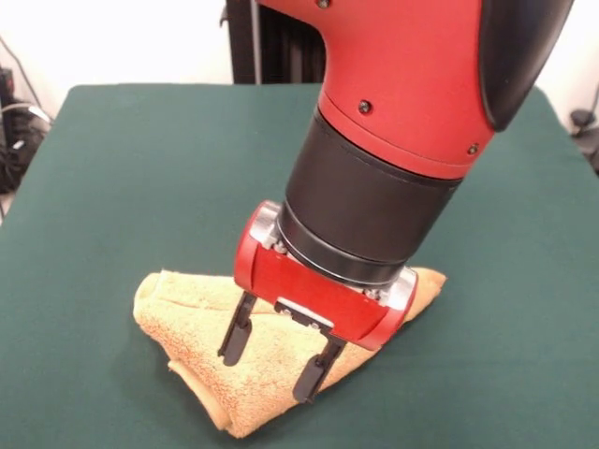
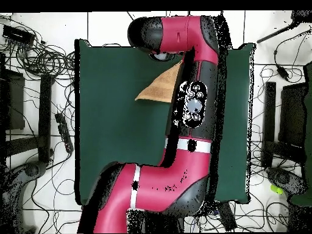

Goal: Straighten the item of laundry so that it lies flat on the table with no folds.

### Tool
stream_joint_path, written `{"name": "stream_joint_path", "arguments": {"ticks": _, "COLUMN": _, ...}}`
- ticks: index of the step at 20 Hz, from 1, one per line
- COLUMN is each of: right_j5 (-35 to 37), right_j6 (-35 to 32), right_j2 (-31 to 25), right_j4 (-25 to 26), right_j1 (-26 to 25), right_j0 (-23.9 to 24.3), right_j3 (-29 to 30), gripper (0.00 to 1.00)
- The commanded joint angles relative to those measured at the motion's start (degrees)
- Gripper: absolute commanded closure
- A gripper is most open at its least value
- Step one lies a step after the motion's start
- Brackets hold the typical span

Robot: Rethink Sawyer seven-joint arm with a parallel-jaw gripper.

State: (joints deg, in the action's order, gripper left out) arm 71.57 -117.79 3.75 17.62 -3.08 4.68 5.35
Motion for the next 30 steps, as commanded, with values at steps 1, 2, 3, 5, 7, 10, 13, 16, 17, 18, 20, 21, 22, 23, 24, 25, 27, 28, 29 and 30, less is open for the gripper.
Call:
{"name": "stream_joint_path", "arguments": {"ticks": 1, "right_j5": -2.39, "right_j6": -17.78, "right_j2": -1.26, "right_j4": 2.18, "right_j1": -4.93, "right_j0": -2.59, "right_j3": 4.47, "gripper": 0.00}}
{"name": "stream_joint_path", "arguments": {"ticks": 2, "right_j5": -2.51, "right_j6": -17.83, "right_j2": -1.14, "right_j4": 2.32, "right_j1": -5.13, "right_j0": -2.64, "right_j3": 4.40, "gripper": 0.00}}
{"name": "stream_joint_path", "arguments": {"ticks": 3, "right_j5": -2.63, "right_j6": -17.84, "right_j2": -1.06, "right_j4": 2.45, "right_j1": -5.32, "right_j0": -2.64, "right_j3": 4.36, "gripper": 0.00}}
{"name": "stream_joint_path", "arguments": {"ticks": 5, "right_j5": -1.54, "right_j6": -17.19, "right_j2": -1.29, "right_j4": 2.11, "right_j1": -5.67, "right_j0": -2.33, "right_j3": 4.44, "gripper": 0.00}}
{"name": "stream_joint_path", "arguments": {"ticks": 7, "right_j5": 0.26, "right_j6": -16.92, "right_j2": -1.62, "right_j4": 1.69, "right_j1": -6.40, "right_j0": -1.85, "right_j3": 4.31, "gripper": 0.00}}
{"name": "stream_joint_path", "arguments": {"ticks": 10, "right_j5": 2.31, "right_j6": -16.61, "right_j2": -2.00, "right_j4": 1.05, "right_j1": -7.42, "right_j0": -1.34, "right_j3": 4.37, "gripper": 0.00}}
{"name": "stream_joint_path", "arguments": {"ticks": 13, "right_j5": 2.49, "right_j6": -16.18, "right_j2": -1.87, "right_j4": 0.75, "right_j1": -7.57, "right_j0": -1.13, "right_j3": 4.84, "gripper": 0.00}}
{"name": "stream_joint_path", "arguments": {"ticks": 16, "right_j5": 5.06, "right_j6": -15.41, "right_j2": -1.43, "right_j4": 0.58, "right_j1": -7.92, "right_j0": -0.55, "right_j3": 4.62, "gripper": 0.00}}
{"name": "stream_joint_path", "arguments": {"ticks": 17, "right_j5": 5.79, "right_j6": -15.62, "right_j2": -1.16, "right_j4": 0.64, "right_j1": -8.09, "right_j0": -0.35, "right_j3": 4.68, "gripper": 0.00}}
{"name": "stream_joint_path", "arguments": {"ticks": 18, "right_j5": 6.22, "right_j6": -15.51, "right_j2": -0.95, "right_j4": 0.73, "right_j1": -8.38, "right_j0": -0.10, "right_j3": 4.72, "gripper": 0.00}}
{"name": "stream_joint_path", "arguments": {"ticks": 20, "right_j5": 5.71, "right_j6": -15.51, "right_j2": -1.04, "right_j4": 0.62, "right_j1": -8.89, "right_j0": 0.40, "right_j3": 5.14, "gripper": 0.00}}
{"name": "stream_joint_path", "arguments": {"ticks": 21, "right_j5": 5.49, "right_j6": -15.23, "right_j2": -1.12, "right_j4": 0.55, "right_j1": -9.14, "right_j0": 0.66, "right_j3": 5.23, "gripper": 0.00}}
{"name": "stream_joint_path", "arguments": {"ticks": 22, "right_j5": 5.79, "right_j6": -14.80, "right_j2": -1.26, "right_j4": 0.35, "right_j1": -9.38, "right_j0": 0.95, "right_j3": 5.28, "gripper": 0.00}}
{"name": "stream_joint_path", "arguments": {"ticks": 23, "right_j5": 6.67, "right_j6": -14.09, "right_j2": -1.42, "right_j4": 0.09, "right_j1": -9.58, "right_j0": 1.32, "right_j3": 5.22, "gripper": 0.00}}
{"name": "stream_joint_path", "arguments": {"ticks": 24, "right_j5": 7.07, "right_j6": -13.60, "right_j2": -1.51, "right_j4": -0.16, "right_j1": -9.71, "right_j0": 1.75, "right_j3": 5.53, "gripper": 0.00}}
{"name": "stream_joint_path", "arguments": {"ticks": 25, "right_j5": 7.27, "right_j6": -13.28, "right_j2": -1.67, "right_j4": -0.50, "right_j1": -9.61, "right_j0": 2.11, "right_j3": 5.99, "gripper": 0.00}}
{"name": "stream_joint_path", "arguments": {"ticks": 27, "right_j5": 7.88, "right_j6": -12.72, "right_j2": -2.09, "right_j4": -1.23, "right_j1": -9.63, "right_j0": 2.97, "right_j3": 6.72, "gripper": 0.00}}
{"name": "stream_joint_path", "arguments": {"ticks": 28, "right_j5": 8.11, "right_j6": -12.72, "right_j2": -2.23, "right_j4": -1.52, "right_j1": -9.82, "right_j0": 3.39, "right_j3": 6.96, "gripper": 0.00}}
{"name": "stream_joint_path", "arguments": {"ticks": 29, "right_j5": 8.27, "right_j6": -13.06, "right_j2": -2.39, "right_j4": -1.91, "right_j1": -10.03, "right_j0": 3.74, "right_j3": 7.23, "gripper": 0.00}}
{"name": "stream_joint_path", "arguments": {"ticks": 30, "right_j5": 8.62, "right_j6": -13.30, "right_j2": -2.65, "right_j4": -2.40, "right_j1": -10.39, "right_j0": 4.05, "right_j3": 7.25, "gripper": 0.00}}
